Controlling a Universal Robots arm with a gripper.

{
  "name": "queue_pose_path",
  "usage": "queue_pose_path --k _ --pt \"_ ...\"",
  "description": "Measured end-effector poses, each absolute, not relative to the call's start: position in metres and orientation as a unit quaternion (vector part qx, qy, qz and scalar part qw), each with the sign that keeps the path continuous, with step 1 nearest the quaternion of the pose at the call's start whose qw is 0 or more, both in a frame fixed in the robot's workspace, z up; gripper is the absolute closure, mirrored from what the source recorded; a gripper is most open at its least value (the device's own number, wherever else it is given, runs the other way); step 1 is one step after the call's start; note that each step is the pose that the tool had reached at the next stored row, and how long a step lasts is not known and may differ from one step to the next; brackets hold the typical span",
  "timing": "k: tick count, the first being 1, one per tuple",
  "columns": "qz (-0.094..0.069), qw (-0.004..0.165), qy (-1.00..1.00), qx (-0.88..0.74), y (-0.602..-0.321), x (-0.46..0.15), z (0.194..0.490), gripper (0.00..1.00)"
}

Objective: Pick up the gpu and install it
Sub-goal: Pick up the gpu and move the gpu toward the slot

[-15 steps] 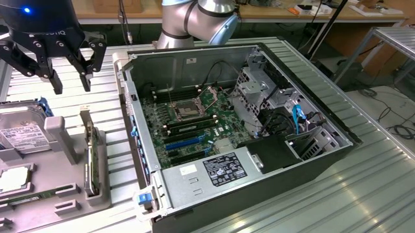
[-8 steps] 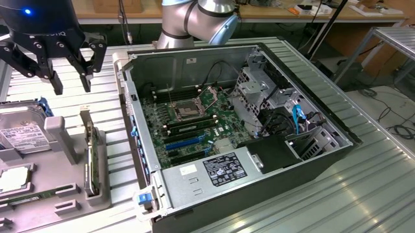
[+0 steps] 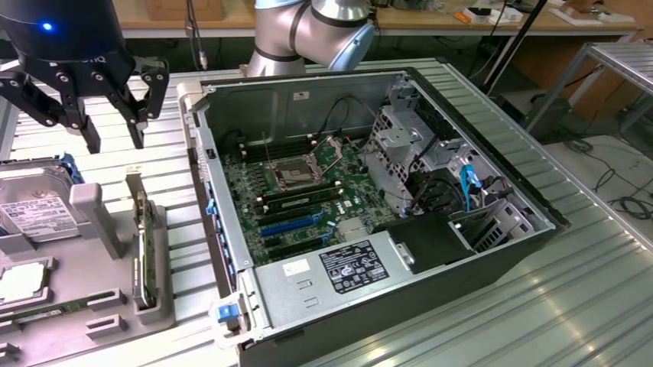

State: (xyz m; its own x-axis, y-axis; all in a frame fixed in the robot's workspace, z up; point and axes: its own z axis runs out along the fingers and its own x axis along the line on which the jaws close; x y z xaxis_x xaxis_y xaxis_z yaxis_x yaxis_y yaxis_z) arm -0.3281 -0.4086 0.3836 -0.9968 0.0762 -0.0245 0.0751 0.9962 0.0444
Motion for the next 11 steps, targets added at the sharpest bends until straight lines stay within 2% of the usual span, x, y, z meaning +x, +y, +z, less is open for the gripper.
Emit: queue_pose_path --k 11 --pt "0.022 0.013 0.999 0.038 -0.4135 -0.3291 0.3789 0.52"
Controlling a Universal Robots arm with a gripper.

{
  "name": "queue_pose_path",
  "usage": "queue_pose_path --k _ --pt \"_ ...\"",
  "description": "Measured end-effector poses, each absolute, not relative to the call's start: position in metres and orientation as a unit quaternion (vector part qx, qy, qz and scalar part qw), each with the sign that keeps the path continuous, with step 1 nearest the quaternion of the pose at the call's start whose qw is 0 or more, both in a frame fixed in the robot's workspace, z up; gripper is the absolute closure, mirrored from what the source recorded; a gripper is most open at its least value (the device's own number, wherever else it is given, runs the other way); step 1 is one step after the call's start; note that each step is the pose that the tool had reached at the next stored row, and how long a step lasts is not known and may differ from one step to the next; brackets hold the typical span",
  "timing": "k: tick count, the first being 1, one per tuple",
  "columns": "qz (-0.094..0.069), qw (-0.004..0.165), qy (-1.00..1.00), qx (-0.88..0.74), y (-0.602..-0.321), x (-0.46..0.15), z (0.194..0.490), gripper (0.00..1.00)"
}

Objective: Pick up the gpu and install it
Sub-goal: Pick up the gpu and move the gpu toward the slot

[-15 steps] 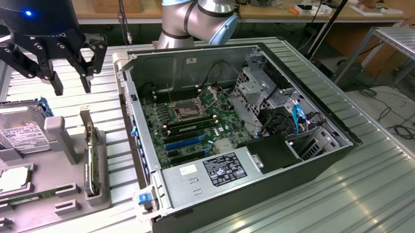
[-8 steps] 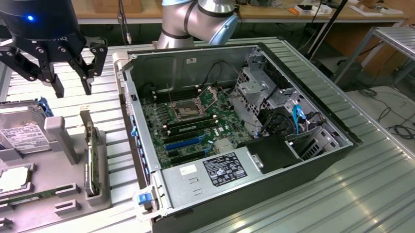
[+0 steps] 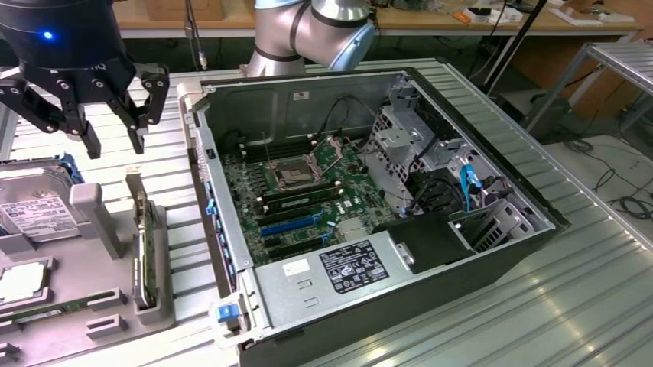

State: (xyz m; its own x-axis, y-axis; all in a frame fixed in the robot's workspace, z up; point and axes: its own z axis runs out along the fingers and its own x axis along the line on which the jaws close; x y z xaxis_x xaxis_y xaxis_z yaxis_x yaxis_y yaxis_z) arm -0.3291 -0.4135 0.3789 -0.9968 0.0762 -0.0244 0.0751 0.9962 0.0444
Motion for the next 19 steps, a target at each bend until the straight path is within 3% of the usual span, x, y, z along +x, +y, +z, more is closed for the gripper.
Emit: queue_pose_path --k 19 --pt "0.022 0.013 0.999 0.038 -0.438 -0.336 0.373 0.52"
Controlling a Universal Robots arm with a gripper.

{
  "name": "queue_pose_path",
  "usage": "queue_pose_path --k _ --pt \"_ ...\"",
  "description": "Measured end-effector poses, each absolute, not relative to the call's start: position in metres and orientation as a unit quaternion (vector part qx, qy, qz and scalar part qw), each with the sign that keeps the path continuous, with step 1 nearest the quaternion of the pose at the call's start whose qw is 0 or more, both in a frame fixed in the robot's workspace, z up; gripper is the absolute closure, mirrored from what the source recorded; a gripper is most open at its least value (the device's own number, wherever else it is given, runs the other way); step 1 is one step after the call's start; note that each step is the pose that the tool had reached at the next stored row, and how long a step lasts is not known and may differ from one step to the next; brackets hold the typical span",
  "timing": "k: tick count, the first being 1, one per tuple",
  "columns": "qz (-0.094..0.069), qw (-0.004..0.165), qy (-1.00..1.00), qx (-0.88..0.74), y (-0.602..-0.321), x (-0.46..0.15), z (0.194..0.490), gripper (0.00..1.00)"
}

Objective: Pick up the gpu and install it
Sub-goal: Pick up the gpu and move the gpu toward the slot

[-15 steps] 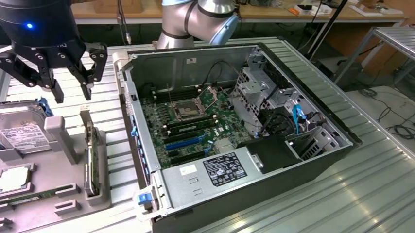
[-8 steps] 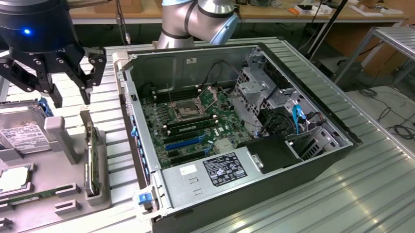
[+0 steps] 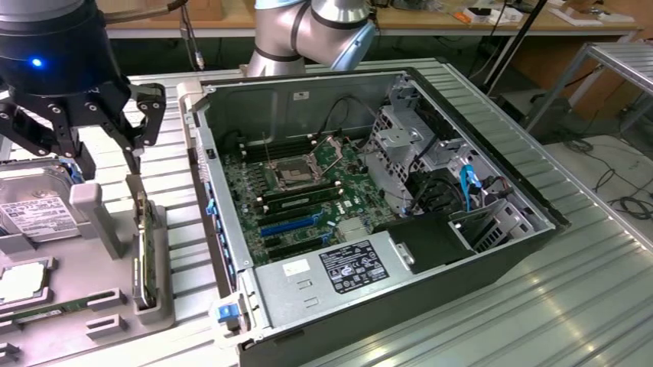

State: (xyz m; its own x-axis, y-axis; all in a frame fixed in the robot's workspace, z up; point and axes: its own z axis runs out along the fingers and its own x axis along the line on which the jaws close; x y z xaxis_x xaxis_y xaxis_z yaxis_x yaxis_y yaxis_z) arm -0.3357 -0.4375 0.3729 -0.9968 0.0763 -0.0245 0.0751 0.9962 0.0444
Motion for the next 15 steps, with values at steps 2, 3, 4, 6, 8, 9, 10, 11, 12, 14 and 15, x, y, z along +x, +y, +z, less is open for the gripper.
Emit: queue_pose_path --k 2,3,4,6,8,9,10,11,12,14,15 --pt "0.022 0.013 0.999 0.038 -0.44 -0.336 0.372 0.52" --pt "0.022 0.013 0.999 0.038 -0.442 -0.337 0.372 0.52" --pt "0.022 0.013 0.999 0.038 -0.443 -0.337 0.372 0.52" --pt "0.022 0.013 0.999 0.038 -0.445 -0.338 0.371 0.52" --pt "0.022 0.013 0.999 0.038 -0.449 -0.339 0.37 0.52" --pt "0.022 0.013 0.999 0.038 -0.451 -0.34 0.37 0.52" --pt "0.022 0.013 0.999 0.038 -0.453 -0.34 0.369 0.52" --pt "0.022 0.013 0.999 0.038 -0.454 -0.341 0.369 0.52" --pt "0.022 0.013 0.999 0.038 -0.455 -0.341 0.369 0.52" --pt "0.022 0.013 0.999 0.038 -0.458 -0.342 0.368 0.52" --pt "0.022 0.013 0.999 0.038 -0.459 -0.342 0.368 0.52"
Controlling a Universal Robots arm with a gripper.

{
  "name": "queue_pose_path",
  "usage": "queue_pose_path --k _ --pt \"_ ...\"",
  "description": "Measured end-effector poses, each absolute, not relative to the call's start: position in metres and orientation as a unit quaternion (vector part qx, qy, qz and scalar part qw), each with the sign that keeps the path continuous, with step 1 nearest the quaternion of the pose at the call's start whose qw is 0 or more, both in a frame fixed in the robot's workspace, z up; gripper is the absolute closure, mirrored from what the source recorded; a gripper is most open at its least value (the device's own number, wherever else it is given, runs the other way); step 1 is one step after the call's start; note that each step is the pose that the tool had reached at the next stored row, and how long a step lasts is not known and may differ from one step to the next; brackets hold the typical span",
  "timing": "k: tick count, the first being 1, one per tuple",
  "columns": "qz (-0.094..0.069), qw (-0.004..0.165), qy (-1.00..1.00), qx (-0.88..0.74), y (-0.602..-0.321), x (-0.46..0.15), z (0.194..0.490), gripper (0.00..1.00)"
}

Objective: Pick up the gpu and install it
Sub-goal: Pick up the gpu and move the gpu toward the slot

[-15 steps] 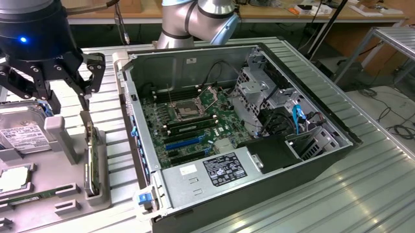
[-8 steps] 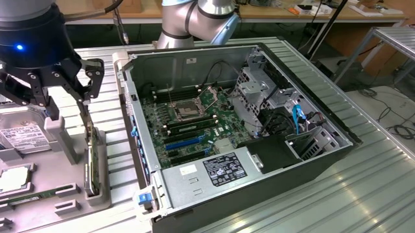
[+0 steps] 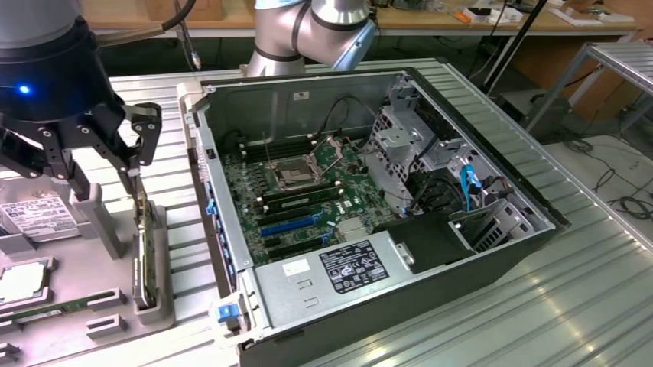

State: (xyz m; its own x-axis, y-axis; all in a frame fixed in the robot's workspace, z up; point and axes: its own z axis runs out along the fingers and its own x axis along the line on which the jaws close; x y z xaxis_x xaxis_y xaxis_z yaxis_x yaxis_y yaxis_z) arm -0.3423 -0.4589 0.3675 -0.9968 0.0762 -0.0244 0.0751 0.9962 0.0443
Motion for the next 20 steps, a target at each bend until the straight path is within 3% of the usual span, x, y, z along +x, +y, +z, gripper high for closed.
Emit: queue_pose_path --k 20 --pt "0.022 0.013 0.999 0.038 -0.4701 -0.3466 0.3628 0.52"
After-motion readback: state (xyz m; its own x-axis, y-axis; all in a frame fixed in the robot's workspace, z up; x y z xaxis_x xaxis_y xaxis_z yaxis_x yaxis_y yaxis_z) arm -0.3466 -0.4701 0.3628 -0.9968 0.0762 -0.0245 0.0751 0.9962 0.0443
